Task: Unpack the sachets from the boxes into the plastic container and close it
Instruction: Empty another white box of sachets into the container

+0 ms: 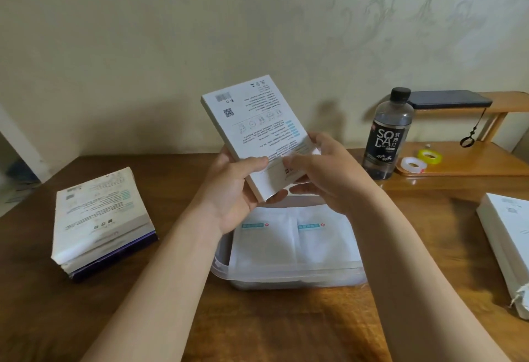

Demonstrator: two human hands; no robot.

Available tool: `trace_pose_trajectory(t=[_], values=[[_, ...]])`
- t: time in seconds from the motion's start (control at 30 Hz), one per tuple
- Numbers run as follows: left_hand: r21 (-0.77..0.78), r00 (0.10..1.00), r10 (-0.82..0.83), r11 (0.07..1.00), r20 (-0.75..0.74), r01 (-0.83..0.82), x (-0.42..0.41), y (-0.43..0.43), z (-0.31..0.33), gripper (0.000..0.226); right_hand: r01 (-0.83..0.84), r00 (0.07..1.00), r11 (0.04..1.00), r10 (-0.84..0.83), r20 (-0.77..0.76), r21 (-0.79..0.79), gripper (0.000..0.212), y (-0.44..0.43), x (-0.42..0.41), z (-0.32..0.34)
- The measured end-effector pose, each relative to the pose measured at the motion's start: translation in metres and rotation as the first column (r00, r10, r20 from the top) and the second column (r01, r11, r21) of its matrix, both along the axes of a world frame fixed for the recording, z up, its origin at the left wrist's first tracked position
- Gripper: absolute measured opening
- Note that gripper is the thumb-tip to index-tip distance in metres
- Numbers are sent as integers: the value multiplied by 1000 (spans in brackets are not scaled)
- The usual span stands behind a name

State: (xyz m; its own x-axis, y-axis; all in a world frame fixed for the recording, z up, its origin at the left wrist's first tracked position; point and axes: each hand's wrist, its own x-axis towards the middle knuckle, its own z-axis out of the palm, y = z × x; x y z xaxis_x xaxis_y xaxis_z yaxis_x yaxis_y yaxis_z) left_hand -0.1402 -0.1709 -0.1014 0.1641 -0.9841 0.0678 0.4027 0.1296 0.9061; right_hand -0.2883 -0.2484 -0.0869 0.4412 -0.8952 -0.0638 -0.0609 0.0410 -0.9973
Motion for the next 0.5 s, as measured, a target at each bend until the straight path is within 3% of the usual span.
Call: trace_pose_trajectory(t=[0.1,0.17,0.2,0.3,0.5], values=[[-9,998,62,998,19,-61,-1,1,-2,53,153,941,976,-191,-278,-153,73,0,3,-1],[-16,995,95,995,30,-94,-1,2,-1,54,166,890,946,-265,-371,-278,52,0,4,-2],[-22,994,105,994,37,-104,0,3,-1,54,129,898,950,-234,-372,-285,41,2,5,-1],[-41,988,130,991,82,-127,-3,6,3,51,55,934,977,-123,-335,-206,41,7,6,1],[-51,978,140,990,156,-134,-7,8,4,56,91,942,983,-136,-307,-157,25,9,8,5]])
